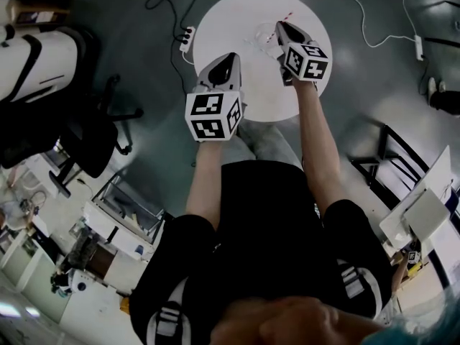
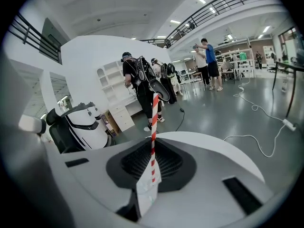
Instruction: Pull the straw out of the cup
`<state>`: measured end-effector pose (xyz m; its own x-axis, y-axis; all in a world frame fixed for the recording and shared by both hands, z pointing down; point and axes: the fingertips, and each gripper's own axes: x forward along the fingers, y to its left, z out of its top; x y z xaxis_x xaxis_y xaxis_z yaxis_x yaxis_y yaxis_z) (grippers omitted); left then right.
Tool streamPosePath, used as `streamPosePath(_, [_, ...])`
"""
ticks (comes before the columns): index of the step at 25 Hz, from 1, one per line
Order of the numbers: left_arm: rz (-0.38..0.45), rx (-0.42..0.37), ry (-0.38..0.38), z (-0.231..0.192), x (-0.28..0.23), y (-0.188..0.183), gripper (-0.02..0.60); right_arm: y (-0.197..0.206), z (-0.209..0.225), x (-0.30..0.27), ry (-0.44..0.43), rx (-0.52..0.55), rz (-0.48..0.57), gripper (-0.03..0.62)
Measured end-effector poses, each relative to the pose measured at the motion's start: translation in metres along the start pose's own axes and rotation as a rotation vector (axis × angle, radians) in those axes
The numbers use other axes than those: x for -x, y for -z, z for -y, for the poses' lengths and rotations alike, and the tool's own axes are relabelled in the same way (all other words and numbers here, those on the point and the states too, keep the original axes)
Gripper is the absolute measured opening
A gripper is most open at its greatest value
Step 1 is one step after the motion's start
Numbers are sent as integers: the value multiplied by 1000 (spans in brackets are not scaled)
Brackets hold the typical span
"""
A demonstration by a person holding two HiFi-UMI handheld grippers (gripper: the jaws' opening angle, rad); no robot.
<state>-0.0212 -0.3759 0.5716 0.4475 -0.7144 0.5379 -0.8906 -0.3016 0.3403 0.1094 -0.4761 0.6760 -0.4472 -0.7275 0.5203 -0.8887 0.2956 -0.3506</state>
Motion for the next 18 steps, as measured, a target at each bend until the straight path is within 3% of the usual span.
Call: streamPosePath(18, [96,-59,26,24,42,-28,9,-36,-64,79,-24,170,135,34])
